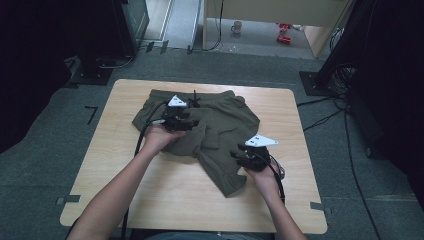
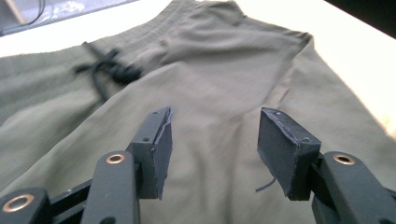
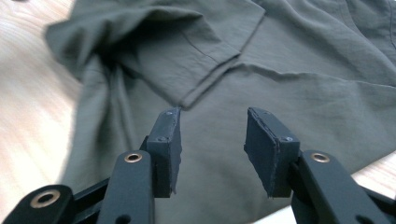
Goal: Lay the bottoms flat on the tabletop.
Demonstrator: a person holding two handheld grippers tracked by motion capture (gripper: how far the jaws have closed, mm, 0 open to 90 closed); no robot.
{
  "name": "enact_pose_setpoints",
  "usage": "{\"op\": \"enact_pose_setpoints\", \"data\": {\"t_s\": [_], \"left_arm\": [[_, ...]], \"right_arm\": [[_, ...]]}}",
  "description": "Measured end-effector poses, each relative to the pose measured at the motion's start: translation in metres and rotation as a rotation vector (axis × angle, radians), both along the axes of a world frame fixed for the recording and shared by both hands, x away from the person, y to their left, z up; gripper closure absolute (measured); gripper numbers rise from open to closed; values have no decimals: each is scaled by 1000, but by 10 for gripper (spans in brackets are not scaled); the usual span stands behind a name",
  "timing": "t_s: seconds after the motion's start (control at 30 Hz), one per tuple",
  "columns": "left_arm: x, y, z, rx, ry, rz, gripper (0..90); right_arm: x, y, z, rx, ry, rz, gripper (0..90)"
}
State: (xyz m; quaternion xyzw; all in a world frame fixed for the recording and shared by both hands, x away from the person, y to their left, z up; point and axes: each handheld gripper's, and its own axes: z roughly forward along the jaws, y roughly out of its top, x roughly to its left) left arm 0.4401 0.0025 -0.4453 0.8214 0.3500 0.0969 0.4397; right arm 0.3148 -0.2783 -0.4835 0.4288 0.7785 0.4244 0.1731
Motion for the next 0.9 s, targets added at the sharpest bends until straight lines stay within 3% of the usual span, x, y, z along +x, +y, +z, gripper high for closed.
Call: {"op": "enact_pose_setpoints", "data": {"t_s": [0.2,0.3,0.4,0.5,0.57,0.7,0.83,0.9], "left_arm": [[1,-32,0,52,4,-71,414],[5,-46,-8,99,0,-94,414],[9,-54,-19,134,24,-105,412],[12,-60,-35,219,41,-119,416],[13,-61,-43,254,53,-120,428],[15,-60,-51,267,83,-139,535],[12,-62,-52,278,67,-176,778],[11,-61,-50,279,59,-168,880]], "right_arm": [[15,0,-14,-29,23,-3,545],[20,-1,-17,-34,29,-1,545],[26,-2,-19,-25,33,1,543],[31,-5,-20,-5,21,-10,541],[34,-7,-22,13,18,-20,540],[38,-7,-29,17,33,-18,531],[41,-7,-31,22,6,-19,535],[42,-9,-31,41,-8,-26,539]]}}
